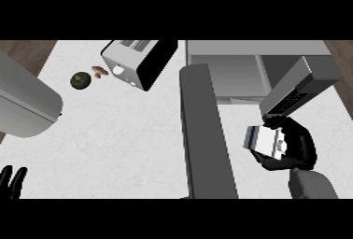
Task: Pick up the milk, place it into the microwave and close the microwave
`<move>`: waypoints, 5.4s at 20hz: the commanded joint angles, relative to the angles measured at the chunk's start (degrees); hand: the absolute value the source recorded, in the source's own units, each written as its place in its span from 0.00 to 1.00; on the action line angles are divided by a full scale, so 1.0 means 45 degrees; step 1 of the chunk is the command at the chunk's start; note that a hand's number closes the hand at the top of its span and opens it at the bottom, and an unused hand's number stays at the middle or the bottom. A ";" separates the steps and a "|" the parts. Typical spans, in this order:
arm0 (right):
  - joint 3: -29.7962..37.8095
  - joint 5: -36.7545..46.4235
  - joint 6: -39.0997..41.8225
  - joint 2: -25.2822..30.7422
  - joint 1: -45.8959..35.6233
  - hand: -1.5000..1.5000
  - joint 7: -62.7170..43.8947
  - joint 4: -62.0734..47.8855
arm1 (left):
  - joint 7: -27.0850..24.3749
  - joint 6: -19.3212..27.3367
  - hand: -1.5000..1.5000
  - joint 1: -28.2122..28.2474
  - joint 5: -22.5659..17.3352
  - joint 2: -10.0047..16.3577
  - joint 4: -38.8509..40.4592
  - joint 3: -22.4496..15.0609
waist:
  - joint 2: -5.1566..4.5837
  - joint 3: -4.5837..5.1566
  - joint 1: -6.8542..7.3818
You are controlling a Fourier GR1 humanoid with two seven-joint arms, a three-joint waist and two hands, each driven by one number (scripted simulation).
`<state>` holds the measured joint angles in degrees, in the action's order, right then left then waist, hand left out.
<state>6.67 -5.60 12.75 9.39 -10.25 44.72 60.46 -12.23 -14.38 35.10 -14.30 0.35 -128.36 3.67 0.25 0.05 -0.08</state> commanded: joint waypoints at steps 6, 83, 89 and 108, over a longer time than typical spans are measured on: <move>-0.0920 0.1526 -0.2700 -0.0789 -0.1101 1.00 -0.2633 0.1893 | 0.0630 -0.0042 0.00 -0.0592 -0.0741 0.0353 0.0093 0.0892 | -0.0041 -0.0006 0.0072; 0.2032 0.3326 -0.8693 0.1141 -1.1963 0.00 -0.1695 -1.2493 | 0.1010 -0.0235 0.00 -0.3872 0.2352 -0.0059 0.1766 -0.1314 | -0.1032 -0.0108 0.1988; 0.2160 0.3209 -0.8068 0.1005 -1.1571 0.00 -0.1196 -1.2403 | 0.1163 -0.0386 0.00 -0.3739 0.2247 0.0023 0.1718 -0.1409 | -0.0849 -0.0091 0.1828; 0.2688 0.2636 -0.4883 0.0529 -0.9753 0.00 0.0691 -1.2137 | 0.1461 -0.0168 0.00 -0.4269 0.2736 0.0085 0.2863 -0.2473 | -0.0436 -0.0056 0.0854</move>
<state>18.56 6.63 -12.50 13.08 -55.46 45.90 5.29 -6.18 -14.21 16.22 -1.61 0.34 -117.64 -7.04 -2.21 -0.27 4.73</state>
